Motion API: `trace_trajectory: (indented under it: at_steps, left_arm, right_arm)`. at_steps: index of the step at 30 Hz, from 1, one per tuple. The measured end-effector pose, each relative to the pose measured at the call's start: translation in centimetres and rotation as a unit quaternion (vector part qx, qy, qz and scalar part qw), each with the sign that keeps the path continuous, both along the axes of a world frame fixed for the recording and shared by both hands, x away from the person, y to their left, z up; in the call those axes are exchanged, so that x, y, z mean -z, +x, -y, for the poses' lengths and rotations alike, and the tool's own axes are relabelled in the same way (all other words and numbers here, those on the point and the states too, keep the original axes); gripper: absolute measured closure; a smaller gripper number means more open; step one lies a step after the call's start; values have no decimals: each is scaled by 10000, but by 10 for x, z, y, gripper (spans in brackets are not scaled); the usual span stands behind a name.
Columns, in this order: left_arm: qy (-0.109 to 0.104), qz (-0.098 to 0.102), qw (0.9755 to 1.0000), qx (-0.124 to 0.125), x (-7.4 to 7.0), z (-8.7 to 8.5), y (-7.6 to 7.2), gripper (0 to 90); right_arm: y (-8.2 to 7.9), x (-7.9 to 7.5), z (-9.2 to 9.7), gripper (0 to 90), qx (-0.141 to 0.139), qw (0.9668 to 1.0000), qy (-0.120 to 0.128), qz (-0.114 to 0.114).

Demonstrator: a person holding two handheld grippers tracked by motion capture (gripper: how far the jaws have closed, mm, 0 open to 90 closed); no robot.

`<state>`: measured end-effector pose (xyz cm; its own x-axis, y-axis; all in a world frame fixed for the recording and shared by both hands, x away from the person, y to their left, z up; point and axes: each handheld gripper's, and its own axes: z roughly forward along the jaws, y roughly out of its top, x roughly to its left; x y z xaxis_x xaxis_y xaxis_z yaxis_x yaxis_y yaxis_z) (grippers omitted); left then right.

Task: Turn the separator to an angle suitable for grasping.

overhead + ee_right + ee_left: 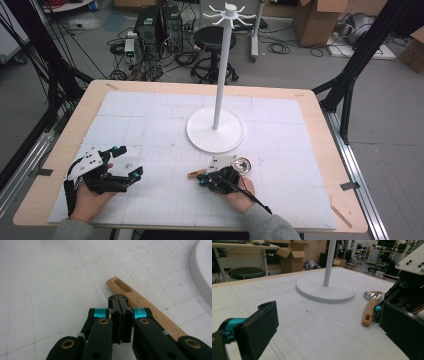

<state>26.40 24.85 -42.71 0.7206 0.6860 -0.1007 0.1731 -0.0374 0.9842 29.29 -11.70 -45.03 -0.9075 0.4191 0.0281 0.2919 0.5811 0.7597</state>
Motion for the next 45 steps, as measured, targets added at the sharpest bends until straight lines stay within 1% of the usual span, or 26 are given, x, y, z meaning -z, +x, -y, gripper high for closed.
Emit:
trace_trajectory:
  at_steps: [1,2,3,4,5,6,8,11,12,15,18,20,24,25,26,27,29,35,42,44,45]
  left_arm:
    - [0,-6,10000,2,0,0,0,28]
    - [-7,-13,10000,5,0,0,0,28]
    - [0,-7,10000,4,0,0,0,28]
    - [-5,-5,10000,4,0,0,0,28]
    - [-14,2,10000,3,0,0,0,28]
    - [-22,0,10000,4,0,0,0,28]
    - [-26,5,10000,2,0,0,0,28]
    - [-35,13,10000,3,0,0,1,28]
    - [-36,16,10000,3,0,0,1,28]
    - [-39,17,10000,-2,0,0,2,28]
    - [-46,14,10000,-2,0,0,2,28]
    - [-71,12,10000,-16,0,0,2,28]
    - [-61,1,10000,-19,0,-1,2,28]
    - [-62,3,10000,-25,0,0,2,28]
    - [-56,6,10000,-22,0,0,2,28]
    - [-70,5,10000,-27,0,0,2,28]
    - [-64,2,10000,-26,0,0,2,28]
    - [-84,10,10000,-23,1,0,2,28]
    - [-70,11,10000,-15,1,0,3,28]
    - [-77,16,10000,-11,0,0,2,28]
    - [-71,14,10000,-14,1,0,2,28]
  right_arm:
    - [1,0,-1,900,6,10000,19,-34]
    - [4,0,-1,900,-19,10000,43,16]
    - [4,0,-2,900,5,10000,38,10]
    - [4,0,-3,900,36,10000,30,-63]
    - [6,0,-5,900,17,10000,42,22]
    - [6,0,-6,900,46,10000,30,-16]
    - [8,0,-9,900,52,10000,29,15]
    - [10,0,-11,900,104,9999,26,-39]
    - [11,0,-11,900,95,9999,24,29]
    - [13,0,-13,900,117,9999,41,-29]
    - [15,0,-14,900,139,9999,48,-25]
    - [16,0,-14,900,153,9998,55,-87]
    - [20,0,-16,900,188,9998,42,-36]
    - [21,0,-16,900,210,9998,21,-56]
    - [23,0,-17,900,205,9998,43,26]
    - [23,0,-18,900,235,9997,33,-40]
    - [26,0,-19,900,258,9996,35,-52]
    - [32,0,-23,900,333,9994,44,-14]
    - [39,0,-25,900,421,9991,38,-27]
    - [39,-1,-25,900,471,9989,35,-71]
    - [40,-1,-26,900,457,9989,41,-50]
